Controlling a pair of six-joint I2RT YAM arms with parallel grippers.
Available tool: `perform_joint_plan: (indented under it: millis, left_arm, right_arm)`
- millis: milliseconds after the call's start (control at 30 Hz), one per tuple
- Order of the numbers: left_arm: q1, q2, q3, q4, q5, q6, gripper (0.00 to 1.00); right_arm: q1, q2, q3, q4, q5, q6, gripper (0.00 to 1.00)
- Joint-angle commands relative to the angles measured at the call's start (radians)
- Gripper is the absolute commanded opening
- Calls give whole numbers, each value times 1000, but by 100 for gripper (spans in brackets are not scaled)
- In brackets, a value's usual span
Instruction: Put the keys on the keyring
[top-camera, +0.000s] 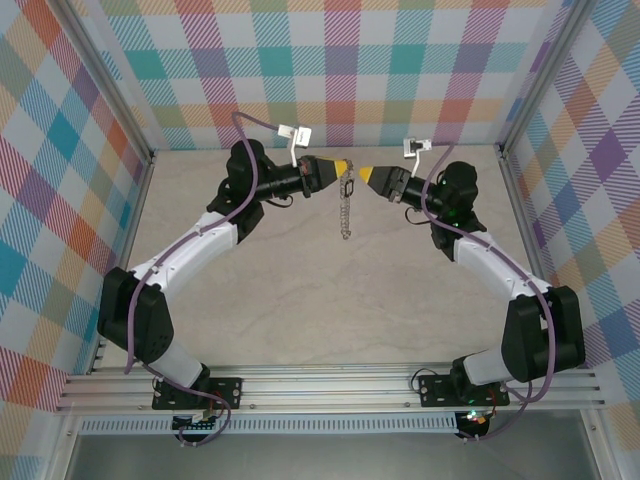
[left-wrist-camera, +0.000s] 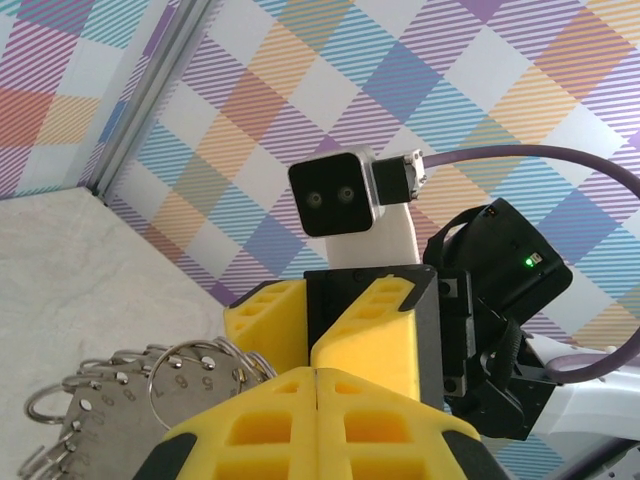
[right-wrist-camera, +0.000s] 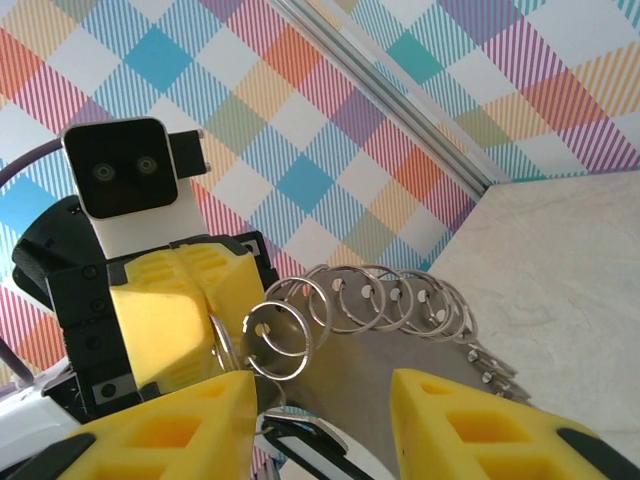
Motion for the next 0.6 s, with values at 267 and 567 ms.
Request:
perform_joint_plan:
  millis: [267, 567]
  left_arm:
    - [-18, 4, -5, 77, 26, -16, 0]
    - [-20, 2, -6, 70, 22, -12, 0]
  right_arm:
    - [33, 25, 57, 118, -14, 31, 37]
    - [43, 30, 54, 123, -25, 31, 27]
